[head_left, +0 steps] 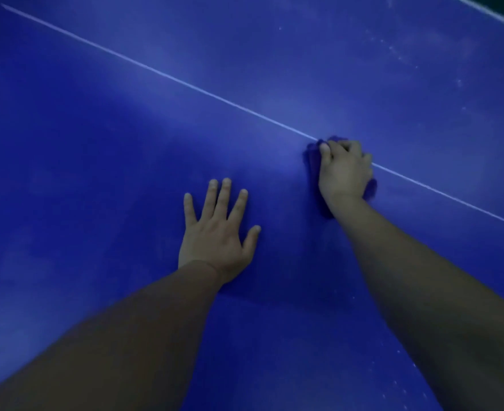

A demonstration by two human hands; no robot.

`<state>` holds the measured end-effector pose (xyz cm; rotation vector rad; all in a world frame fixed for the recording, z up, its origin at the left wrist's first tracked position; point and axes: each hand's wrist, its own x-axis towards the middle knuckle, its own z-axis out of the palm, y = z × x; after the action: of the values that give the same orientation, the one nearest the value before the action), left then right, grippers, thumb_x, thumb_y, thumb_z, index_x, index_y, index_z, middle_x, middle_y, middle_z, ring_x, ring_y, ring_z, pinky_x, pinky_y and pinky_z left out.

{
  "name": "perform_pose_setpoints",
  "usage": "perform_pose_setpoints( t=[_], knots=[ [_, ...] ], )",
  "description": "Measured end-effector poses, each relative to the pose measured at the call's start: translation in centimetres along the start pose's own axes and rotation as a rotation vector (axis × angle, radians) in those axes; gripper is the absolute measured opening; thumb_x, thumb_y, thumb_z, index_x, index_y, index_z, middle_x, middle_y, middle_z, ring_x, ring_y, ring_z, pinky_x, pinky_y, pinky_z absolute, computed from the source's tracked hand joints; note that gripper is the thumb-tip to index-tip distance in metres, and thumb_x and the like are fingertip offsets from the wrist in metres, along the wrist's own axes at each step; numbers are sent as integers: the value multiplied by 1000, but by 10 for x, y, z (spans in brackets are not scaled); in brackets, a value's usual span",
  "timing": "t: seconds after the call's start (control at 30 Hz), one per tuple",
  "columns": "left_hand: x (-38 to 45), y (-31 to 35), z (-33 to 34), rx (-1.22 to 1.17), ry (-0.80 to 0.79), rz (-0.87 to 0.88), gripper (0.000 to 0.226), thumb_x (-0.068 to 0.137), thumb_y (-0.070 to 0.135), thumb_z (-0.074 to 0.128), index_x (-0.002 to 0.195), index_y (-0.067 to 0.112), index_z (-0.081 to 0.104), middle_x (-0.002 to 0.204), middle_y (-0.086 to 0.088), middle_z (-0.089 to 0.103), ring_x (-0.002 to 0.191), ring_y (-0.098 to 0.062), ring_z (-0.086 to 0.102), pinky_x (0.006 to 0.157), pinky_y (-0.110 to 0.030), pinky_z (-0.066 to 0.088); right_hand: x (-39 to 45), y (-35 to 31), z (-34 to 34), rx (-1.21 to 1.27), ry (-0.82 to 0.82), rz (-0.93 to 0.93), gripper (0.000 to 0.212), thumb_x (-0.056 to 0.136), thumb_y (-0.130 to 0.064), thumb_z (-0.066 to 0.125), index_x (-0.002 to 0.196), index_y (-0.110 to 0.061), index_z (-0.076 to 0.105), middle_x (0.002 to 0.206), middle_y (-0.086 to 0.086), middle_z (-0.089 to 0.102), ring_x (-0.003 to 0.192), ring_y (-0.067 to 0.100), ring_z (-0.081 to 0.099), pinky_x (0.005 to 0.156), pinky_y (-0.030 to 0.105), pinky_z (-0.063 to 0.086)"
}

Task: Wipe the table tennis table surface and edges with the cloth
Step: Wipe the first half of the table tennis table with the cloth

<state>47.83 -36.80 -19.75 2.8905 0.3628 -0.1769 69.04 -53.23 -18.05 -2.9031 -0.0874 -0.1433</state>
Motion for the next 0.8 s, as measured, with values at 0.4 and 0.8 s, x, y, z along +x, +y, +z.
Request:
perform_pose_setpoints(
  t=[0.4, 0.8],
  knots=[
    [1, -1, -3, 8, 4, -11, 75, 95, 68, 9, 161, 31, 6, 169, -1, -6, 154, -21, -16, 121, -60, -9, -16, 6, -4, 106, 8, -147, 34, 103, -41, 50, 125, -25, 69, 133, 2, 58, 115, 37, 49, 91, 47, 41],
    [1, -3, -1, -2, 5, 4, 78, 94, 71, 10, 161, 31, 7, 169, -3, -7, 154, -22, -17, 120, -62, -6, -55, 67, -31, 85, -116, -489, 26, 101, -30, 57, 117, -20, 75, 126, 2, 66, 110, 37, 56, 96, 46, 43]
  ],
)
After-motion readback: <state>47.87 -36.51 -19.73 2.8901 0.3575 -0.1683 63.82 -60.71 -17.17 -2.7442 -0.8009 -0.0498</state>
